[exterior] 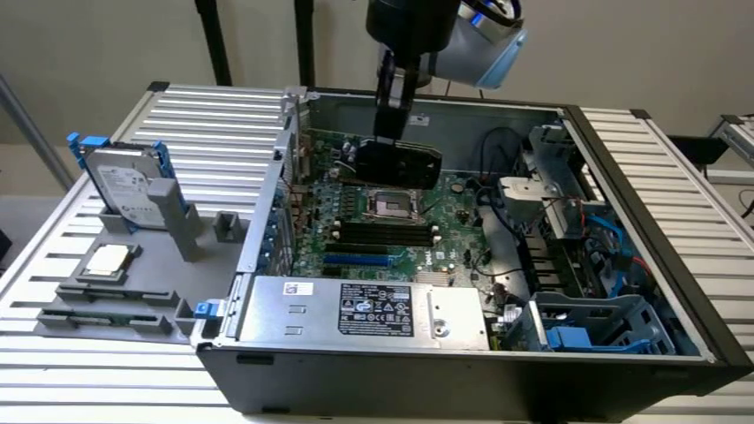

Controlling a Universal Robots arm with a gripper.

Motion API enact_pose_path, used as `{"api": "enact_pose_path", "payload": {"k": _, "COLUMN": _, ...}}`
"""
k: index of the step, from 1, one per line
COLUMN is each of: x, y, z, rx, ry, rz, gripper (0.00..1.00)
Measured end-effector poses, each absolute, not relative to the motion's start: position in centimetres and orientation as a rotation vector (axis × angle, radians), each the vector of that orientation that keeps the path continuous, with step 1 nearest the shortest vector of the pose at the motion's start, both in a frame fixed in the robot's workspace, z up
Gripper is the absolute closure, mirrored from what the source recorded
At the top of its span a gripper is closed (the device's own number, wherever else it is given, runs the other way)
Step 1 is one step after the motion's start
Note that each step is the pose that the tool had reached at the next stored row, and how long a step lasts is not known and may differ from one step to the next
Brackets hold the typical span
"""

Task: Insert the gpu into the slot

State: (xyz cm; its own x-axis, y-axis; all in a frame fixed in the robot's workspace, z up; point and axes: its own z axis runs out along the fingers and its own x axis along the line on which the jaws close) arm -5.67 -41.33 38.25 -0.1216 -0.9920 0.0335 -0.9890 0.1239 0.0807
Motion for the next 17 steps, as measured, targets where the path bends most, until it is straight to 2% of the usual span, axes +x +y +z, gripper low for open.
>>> {"api": "enact_pose_path", "payload": {"k": 4, "x": -5.7, "y": -41.3, "z": 38.0, "rx": 2.105, "ry": -2.235, "rz": -0.069, "gripper": 0.74}}
{"api": "enact_pose_path", "payload": {"k": 11, "x": -5.6, "y": -42.0, "z": 37.6, "rx": 2.142, "ry": -2.247, "rz": -0.13, "gripper": 0.74}}
{"api": "enact_pose_path", "payload": {"k": 17, "x": -5.4, "y": -43.5, "z": 36.7, "rx": 2.148, "ry": -2.252, "rz": -0.144, "gripper": 0.74}}
